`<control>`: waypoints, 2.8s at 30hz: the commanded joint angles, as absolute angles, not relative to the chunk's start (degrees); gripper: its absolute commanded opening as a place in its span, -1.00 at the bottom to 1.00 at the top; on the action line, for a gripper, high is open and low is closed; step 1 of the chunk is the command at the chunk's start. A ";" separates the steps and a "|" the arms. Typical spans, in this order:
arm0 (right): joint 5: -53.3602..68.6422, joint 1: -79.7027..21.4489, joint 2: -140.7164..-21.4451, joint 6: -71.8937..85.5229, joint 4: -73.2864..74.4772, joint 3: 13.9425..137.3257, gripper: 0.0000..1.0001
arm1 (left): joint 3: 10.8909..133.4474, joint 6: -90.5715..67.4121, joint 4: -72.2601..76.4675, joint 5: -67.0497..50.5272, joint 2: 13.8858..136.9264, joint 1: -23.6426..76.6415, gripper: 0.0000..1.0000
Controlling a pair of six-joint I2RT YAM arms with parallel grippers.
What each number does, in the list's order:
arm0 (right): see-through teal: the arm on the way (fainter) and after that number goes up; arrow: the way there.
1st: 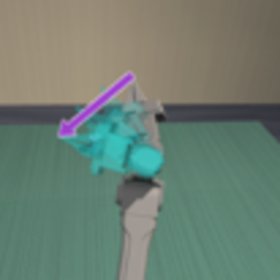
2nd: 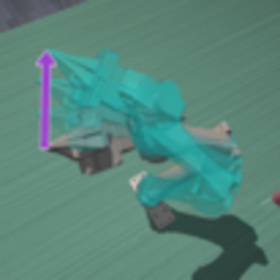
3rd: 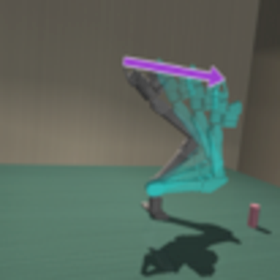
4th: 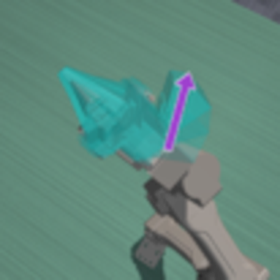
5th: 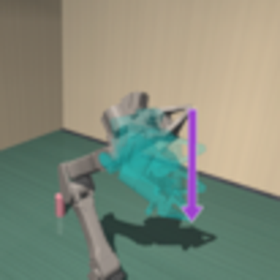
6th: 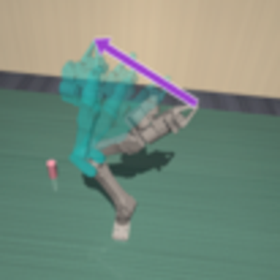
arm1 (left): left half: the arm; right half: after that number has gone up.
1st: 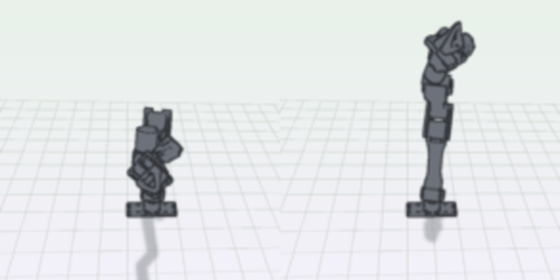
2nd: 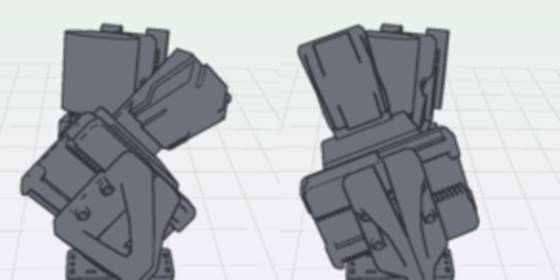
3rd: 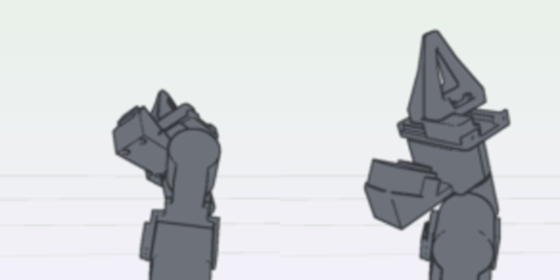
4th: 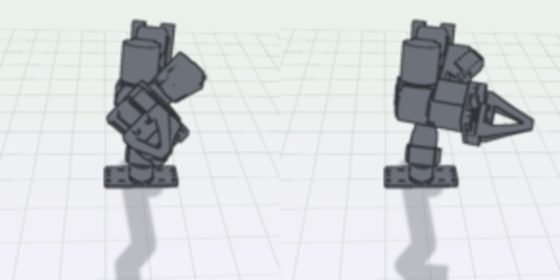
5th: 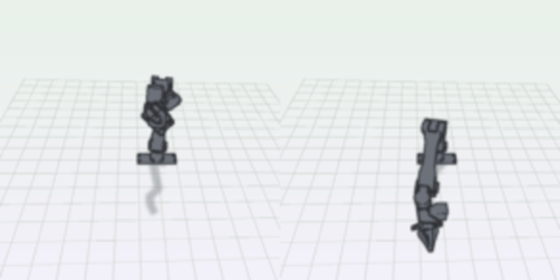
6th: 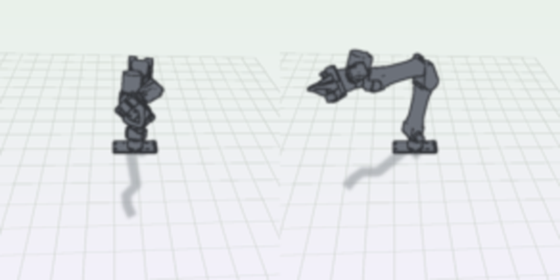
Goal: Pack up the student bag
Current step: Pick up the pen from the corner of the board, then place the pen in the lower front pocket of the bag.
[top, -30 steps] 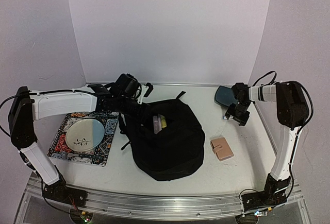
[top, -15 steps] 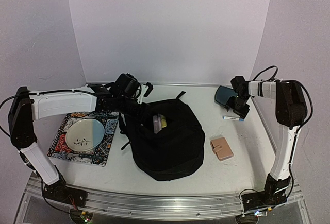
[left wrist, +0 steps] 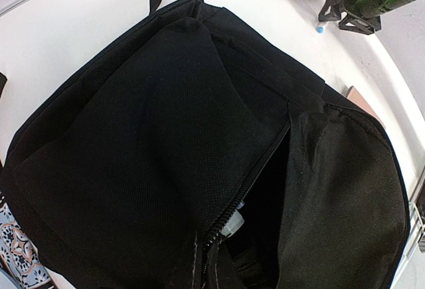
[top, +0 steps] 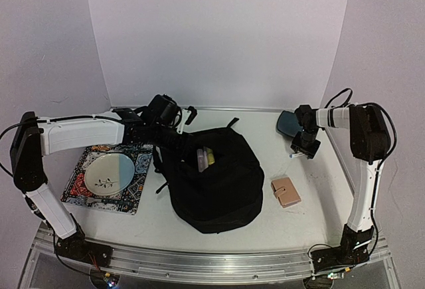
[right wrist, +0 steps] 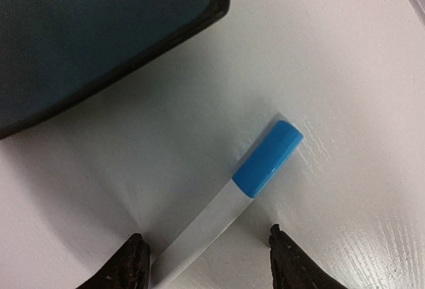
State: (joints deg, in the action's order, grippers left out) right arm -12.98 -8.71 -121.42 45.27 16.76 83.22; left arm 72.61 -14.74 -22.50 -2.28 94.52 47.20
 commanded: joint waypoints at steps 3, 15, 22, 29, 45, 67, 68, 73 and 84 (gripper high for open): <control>-10.32 -7.41 -118.27 41.91 22.85 78.78 -0.16 | 72.86 -13.62 -20.27 -1.66 90.13 47.29 -1.00; -6.41 -6.59 -111.83 36.65 21.65 71.79 -0.93 | 72.89 -13.54 -20.32 -1.54 89.67 47.29 -1.00; -2.82 -6.69 -104.58 34.70 19.63 65.70 -1.00 | 73.04 -13.88 -20.30 -2.97 90.06 47.29 -1.00; 4.28 -8.18 -94.72 33.23 17.60 60.90 -1.00 | 73.04 -13.89 -20.29 -3.51 90.35 47.29 -1.00; 18.42 -27.89 -83.23 39.87 12.76 61.90 -1.00 | 73.04 -13.89 -20.29 -3.80 91.49 47.35 -1.00; 30.39 -46.63 -108.78 55.16 -7.57 78.42 -1.00 | 73.06 -14.15 -19.99 -6.76 92.00 47.65 -1.00; 29.81 -46.64 -109.52 55.76 -7.76 78.97 -1.00 | 73.04 -14.15 -19.99 -6.77 91.96 47.70 -1.00; 31.01 -46.71 -112.90 57.86 -9.26 82.34 -1.00 | 73.03 -13.92 -19.94 -6.32 91.69 47.90 -1.00; 28.05 -47.55 -113.43 57.58 -9.82 82.27 -0.73 | 73.04 -14.47 -19.86 -6.77 91.77 48.07 -1.00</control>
